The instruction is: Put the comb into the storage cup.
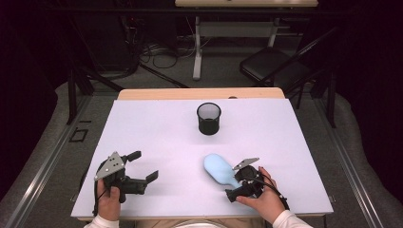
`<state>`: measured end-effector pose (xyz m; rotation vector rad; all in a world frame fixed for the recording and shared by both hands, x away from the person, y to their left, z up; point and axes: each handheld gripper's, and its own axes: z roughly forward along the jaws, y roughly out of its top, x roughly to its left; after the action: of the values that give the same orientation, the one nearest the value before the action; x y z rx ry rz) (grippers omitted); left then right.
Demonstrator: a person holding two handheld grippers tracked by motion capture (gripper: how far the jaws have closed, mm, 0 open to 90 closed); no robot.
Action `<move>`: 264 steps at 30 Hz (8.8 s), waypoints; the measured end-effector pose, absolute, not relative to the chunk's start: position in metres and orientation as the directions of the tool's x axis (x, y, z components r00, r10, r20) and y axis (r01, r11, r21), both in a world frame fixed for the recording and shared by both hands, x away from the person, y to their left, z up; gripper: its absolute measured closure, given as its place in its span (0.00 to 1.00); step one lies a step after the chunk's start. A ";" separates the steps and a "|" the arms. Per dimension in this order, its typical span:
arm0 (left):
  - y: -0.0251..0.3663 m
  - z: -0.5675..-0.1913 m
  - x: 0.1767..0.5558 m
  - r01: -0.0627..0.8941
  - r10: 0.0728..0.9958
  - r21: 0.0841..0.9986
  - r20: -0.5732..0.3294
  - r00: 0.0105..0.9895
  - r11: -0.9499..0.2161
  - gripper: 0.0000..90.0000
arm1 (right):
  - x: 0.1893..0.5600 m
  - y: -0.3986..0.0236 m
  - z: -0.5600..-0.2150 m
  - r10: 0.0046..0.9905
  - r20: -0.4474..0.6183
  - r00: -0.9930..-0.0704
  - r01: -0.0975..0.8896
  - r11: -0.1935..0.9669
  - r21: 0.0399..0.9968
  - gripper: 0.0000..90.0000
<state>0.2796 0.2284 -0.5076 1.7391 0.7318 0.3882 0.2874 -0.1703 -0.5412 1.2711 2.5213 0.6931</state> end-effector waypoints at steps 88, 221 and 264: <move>0.229 -0.508 0.280 0.276 0.652 0.949 -0.114 0.750 -0.151 0.01 | 0.292 -0.162 -0.537 0.733 0.003 -0.680 0.651 0.602 0.463 0.76; 0.228 -0.512 0.283 0.294 0.652 0.945 -0.136 0.746 -0.140 0.01 | 0.327 -0.159 -0.471 0.770 0.072 -0.634 0.511 0.348 0.786 0.77; 0.221 -0.515 0.294 0.411 0.636 0.905 -0.254 0.729 -0.111 0.00 | 0.346 -0.155 -0.455 0.781 0.072 -0.620 0.431 0.263 0.863 0.77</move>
<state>0.2938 0.2214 -0.5151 1.7374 0.8342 0.2341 0.3458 -0.1546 -0.4551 1.1047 2.1702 1.3018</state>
